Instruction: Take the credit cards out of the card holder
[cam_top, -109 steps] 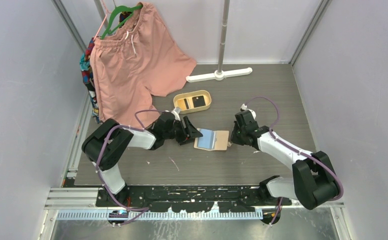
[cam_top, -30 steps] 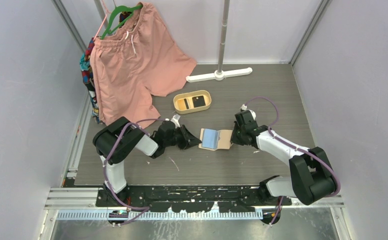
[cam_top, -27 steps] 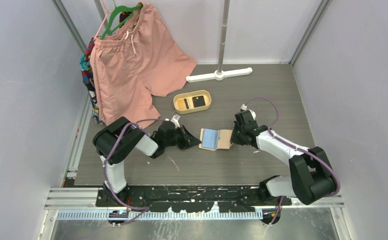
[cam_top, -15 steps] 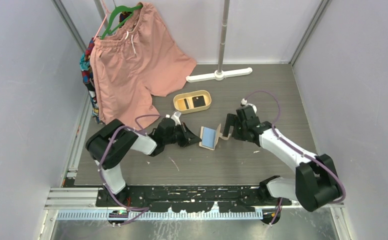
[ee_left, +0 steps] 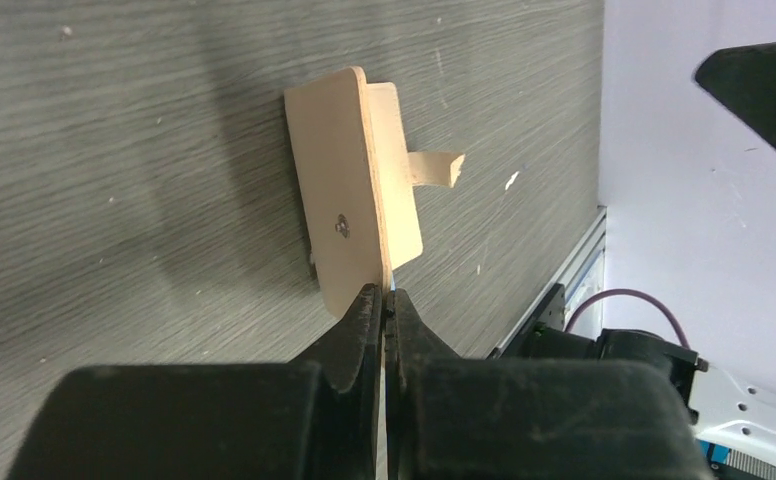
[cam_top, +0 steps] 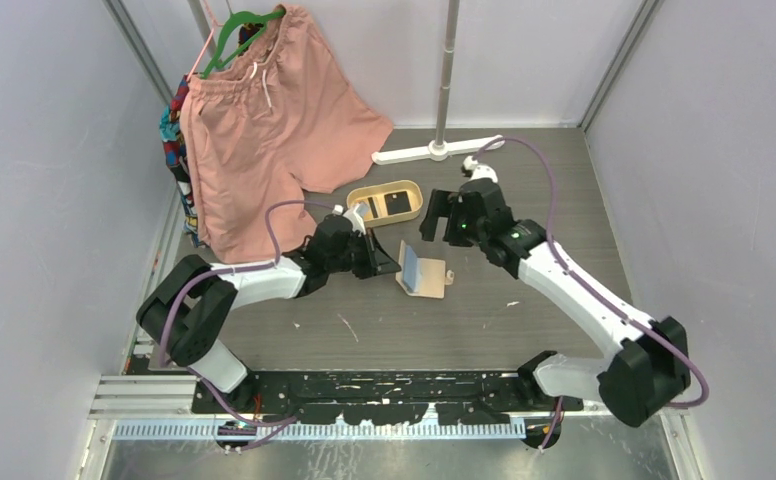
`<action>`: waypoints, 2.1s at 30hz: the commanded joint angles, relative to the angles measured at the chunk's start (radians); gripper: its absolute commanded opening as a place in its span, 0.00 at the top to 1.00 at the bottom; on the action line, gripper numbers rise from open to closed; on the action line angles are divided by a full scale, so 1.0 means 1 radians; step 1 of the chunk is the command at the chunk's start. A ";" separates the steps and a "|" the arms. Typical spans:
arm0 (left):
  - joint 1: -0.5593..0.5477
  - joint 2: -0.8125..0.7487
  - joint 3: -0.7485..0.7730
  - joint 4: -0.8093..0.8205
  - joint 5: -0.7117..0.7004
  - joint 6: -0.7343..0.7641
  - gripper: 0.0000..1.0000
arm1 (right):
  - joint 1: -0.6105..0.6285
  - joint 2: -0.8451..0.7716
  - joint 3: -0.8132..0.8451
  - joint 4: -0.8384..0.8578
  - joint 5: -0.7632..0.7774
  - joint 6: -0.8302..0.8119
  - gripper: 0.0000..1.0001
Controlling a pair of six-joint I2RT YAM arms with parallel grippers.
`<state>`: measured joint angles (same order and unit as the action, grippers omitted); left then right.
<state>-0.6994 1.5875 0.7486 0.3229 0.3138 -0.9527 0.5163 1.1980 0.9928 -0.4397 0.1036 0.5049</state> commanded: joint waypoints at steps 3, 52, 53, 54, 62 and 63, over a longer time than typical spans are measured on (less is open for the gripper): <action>-0.002 -0.009 -0.022 0.005 -0.017 0.019 1.00 | 0.049 0.109 -0.045 0.161 -0.047 0.075 0.04; -0.006 0.055 -0.038 -0.023 -0.088 0.019 1.00 | 0.154 0.395 -0.054 -0.035 0.123 -0.098 0.06; -0.007 0.054 -0.039 -0.026 -0.093 0.020 1.00 | 0.154 0.390 -0.057 -0.047 0.128 -0.099 0.06; -0.006 0.052 -0.041 -0.027 -0.096 0.019 1.00 | 0.154 0.384 -0.058 -0.058 0.130 -0.100 0.06; -0.006 0.059 -0.054 -0.024 -0.116 0.014 1.00 | 0.154 0.334 -0.078 -0.133 0.139 -0.110 0.02; -0.006 0.062 -0.056 -0.019 -0.115 0.012 1.00 | 0.154 0.332 -0.077 -0.134 0.139 -0.111 0.01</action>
<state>-0.7147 1.6501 0.7025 0.2794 0.2485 -0.9573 0.6750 1.5730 0.9344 -0.4538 0.1658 0.4416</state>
